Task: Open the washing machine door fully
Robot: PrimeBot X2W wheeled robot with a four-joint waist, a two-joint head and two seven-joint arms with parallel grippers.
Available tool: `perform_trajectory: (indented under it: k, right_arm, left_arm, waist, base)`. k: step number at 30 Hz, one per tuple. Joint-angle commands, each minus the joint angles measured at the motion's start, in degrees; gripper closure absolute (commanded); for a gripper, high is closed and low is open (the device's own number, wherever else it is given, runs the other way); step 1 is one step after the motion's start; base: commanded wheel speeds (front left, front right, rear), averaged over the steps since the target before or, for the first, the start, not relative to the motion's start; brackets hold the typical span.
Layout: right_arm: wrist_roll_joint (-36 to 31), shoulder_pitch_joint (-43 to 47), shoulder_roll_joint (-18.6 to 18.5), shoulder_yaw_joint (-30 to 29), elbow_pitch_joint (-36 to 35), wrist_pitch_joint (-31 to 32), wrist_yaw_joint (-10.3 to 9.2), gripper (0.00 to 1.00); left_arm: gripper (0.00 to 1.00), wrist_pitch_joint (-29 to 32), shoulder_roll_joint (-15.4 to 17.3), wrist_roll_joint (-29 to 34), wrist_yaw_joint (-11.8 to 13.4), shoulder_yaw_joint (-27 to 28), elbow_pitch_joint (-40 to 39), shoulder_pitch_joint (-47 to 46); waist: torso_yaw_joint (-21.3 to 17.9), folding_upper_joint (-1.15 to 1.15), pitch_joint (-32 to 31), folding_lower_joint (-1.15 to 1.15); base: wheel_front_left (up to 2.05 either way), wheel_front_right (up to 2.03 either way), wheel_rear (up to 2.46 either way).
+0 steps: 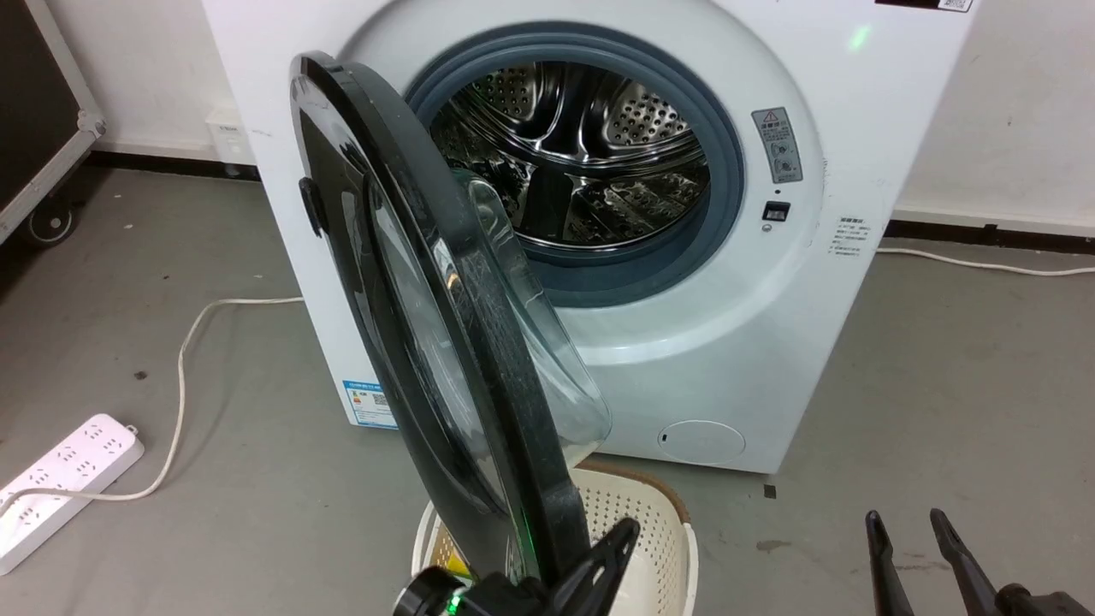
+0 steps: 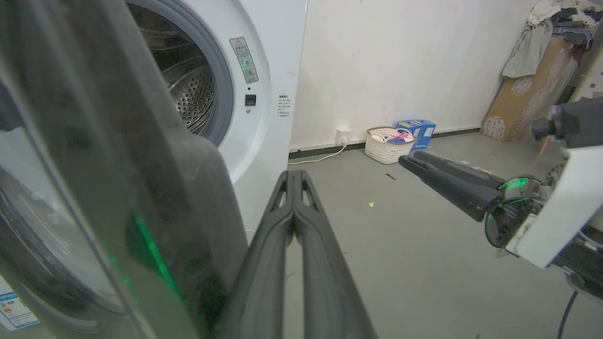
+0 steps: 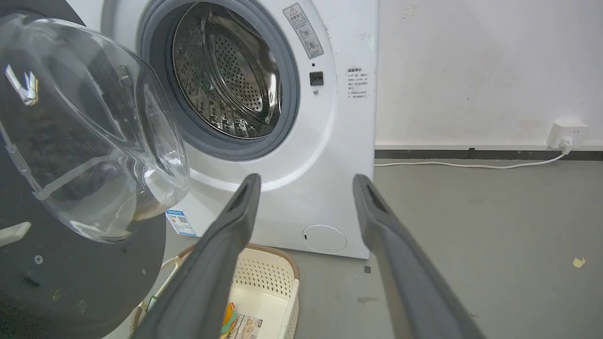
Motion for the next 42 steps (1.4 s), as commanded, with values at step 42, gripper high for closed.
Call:
perform_trajectory:
  k: [42]
  right_arm:
    - [1.12, -6.67, 0.21, 4.3, 7.08, -0.25, 0.05, 0.0]
  left_arm:
    - [1.0, -3.48, 8.38, -2.15, 10.4, 12.41, -1.9, 4.26]
  waist:
    - [21.33, 0.0, 1.6, 0.0]
  base:
    - [0.0, 0.0, 0.0]
